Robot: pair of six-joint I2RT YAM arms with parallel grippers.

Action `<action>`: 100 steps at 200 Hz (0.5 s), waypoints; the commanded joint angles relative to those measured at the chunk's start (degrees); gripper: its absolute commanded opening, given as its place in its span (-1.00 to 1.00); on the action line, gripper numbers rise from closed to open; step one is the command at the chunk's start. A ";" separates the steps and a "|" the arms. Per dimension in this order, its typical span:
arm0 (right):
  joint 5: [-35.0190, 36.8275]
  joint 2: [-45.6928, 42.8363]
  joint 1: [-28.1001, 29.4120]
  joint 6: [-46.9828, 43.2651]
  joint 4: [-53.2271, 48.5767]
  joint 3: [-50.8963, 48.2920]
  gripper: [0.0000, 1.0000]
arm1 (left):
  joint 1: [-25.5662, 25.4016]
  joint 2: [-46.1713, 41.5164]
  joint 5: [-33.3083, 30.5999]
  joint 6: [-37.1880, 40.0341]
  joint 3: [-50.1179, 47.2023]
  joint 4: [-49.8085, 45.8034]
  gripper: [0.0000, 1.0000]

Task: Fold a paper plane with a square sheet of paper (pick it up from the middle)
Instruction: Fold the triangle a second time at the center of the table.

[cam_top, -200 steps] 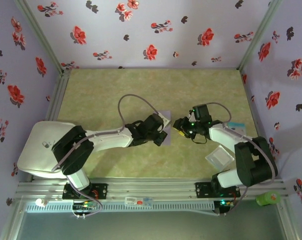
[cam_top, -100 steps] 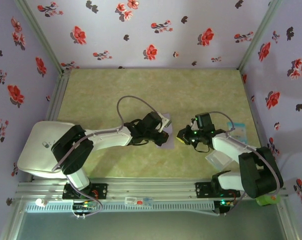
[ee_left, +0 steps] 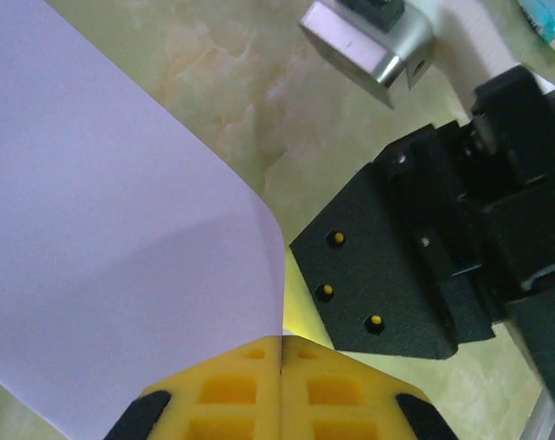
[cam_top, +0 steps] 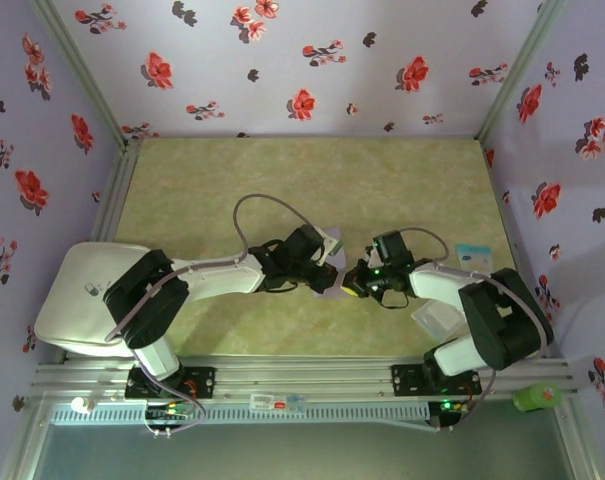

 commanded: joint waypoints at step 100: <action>10.33 4.79 0.60 -10.94 -15.82 5.43 -0.92 | 3.71 4.03 2.42 -2.76 -1.47 3.81 -1.00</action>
